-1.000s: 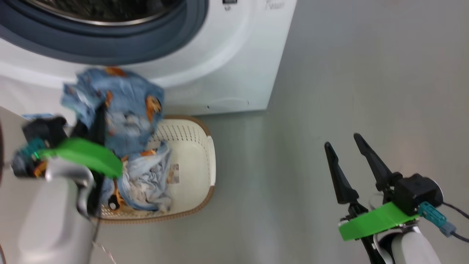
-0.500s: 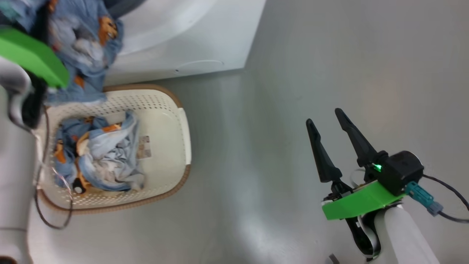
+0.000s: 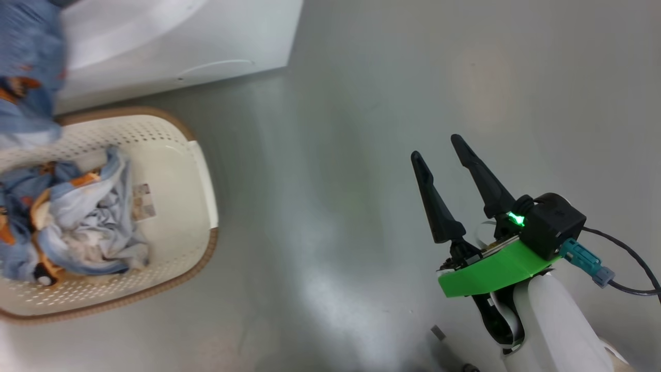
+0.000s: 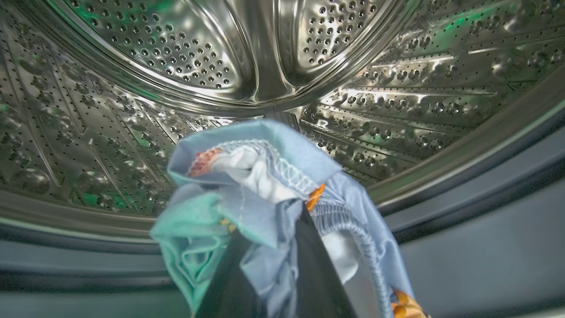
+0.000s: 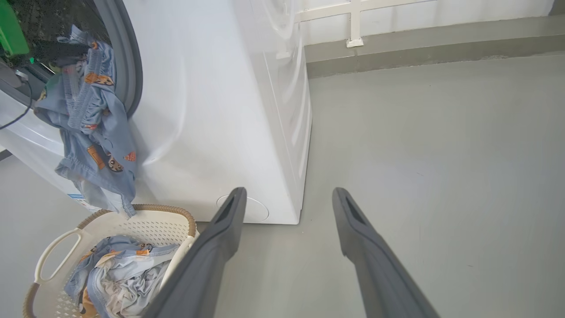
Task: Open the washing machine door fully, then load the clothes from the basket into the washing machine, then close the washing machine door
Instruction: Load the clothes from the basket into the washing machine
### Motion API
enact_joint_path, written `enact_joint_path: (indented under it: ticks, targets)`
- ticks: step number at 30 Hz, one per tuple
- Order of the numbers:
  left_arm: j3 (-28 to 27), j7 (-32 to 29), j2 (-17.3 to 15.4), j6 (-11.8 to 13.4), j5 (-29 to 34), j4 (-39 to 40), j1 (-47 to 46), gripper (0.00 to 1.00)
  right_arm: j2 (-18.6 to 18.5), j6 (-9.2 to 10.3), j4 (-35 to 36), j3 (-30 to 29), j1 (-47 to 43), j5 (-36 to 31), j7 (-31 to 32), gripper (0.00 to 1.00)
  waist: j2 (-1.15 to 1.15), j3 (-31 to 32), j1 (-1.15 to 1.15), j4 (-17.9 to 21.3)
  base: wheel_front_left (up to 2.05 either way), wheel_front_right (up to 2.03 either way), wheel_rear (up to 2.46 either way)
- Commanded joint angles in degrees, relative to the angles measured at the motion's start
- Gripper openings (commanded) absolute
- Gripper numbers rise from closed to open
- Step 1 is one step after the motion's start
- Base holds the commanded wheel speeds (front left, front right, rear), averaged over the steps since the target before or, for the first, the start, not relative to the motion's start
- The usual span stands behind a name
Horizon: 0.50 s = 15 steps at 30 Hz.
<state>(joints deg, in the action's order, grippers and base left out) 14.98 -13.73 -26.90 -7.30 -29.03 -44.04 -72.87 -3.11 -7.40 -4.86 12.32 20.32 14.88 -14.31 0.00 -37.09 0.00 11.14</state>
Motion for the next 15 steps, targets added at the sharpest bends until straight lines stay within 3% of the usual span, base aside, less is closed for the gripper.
enact_joint_path:
  ticks: [1,9,15]
  targets:
    - [-1.5,0.3,-4.3,-0.2,-0.5,0.9,-3.2,0.00,0.2,-0.09,1.5,1.6,-0.4,1.0,-0.7,1.00,0.00,-2.3,0.00,2.4,0.00,0.00,0.00]
    - [-2.1,4.8,-7.2,1.3,1.3,-1.4,-11.3,0.00,0.2,-0.09,2.7,3.4,0.2,2.3,-0.7,1.00,0.00,-5.3,0.00,5.4,0.00,0.00,0.00]
    - [-1.3,14.8,-8.3,5.3,5.8,-2.1,-16.1,0.00,0.2,-0.09,3.1,4.0,0.7,2.8,-0.7,1.00,0.00,-7.1,0.00,6.3,0.00,0.00,0.00]
